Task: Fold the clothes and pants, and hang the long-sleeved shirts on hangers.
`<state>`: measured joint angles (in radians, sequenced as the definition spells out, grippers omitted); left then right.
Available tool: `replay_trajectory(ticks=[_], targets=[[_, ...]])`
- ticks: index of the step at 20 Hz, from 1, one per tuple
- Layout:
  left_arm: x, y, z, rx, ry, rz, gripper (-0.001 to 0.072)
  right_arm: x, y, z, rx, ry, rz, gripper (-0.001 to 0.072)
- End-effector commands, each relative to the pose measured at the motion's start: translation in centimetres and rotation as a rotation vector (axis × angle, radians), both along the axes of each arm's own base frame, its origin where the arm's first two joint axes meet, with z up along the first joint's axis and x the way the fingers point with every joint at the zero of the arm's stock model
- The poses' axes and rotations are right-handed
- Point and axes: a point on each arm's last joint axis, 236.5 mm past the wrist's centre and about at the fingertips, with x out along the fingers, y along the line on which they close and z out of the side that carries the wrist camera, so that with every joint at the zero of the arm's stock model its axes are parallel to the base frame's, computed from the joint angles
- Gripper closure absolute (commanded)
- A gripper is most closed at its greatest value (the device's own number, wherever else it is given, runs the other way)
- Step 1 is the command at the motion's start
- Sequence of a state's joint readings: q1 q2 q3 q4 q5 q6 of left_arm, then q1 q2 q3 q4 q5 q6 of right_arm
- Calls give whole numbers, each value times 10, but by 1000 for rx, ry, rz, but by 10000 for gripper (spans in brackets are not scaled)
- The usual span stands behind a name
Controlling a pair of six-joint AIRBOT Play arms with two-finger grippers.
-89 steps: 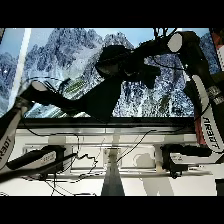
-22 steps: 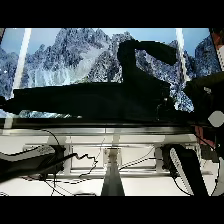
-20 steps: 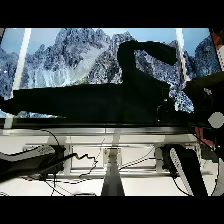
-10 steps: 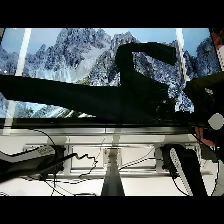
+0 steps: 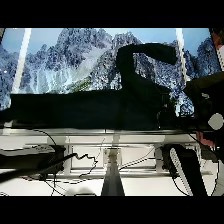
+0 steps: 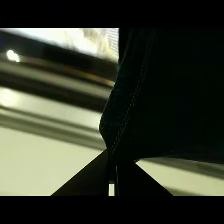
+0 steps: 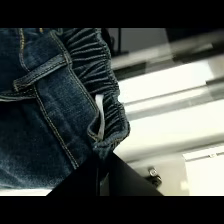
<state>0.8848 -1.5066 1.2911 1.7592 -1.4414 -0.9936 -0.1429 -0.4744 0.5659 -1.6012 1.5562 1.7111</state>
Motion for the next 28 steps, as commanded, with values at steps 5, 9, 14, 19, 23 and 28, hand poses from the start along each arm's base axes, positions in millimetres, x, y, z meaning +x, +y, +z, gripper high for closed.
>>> replay_trajectory(ticks=[5,9,14,19,23,28], targets=[[-48,29,-42,9,136,56,691,-13,-8,-1,-33,54,-3,693],[-42,26,-53,-12,120,65,6,-13,-8,-1,-33,55,-3,311],[-16,19,-52,-27,36,110,12,-9,-8,0,-35,38,-2,138],[73,-10,-38,-123,-222,-27,88,2,-6,0,-26,-7,1,138],[118,-11,-39,-77,-350,-53,91,6,-5,1,-20,-27,2,139],[132,-14,-54,-98,-379,-41,174,10,0,1,1,-42,0,139]])
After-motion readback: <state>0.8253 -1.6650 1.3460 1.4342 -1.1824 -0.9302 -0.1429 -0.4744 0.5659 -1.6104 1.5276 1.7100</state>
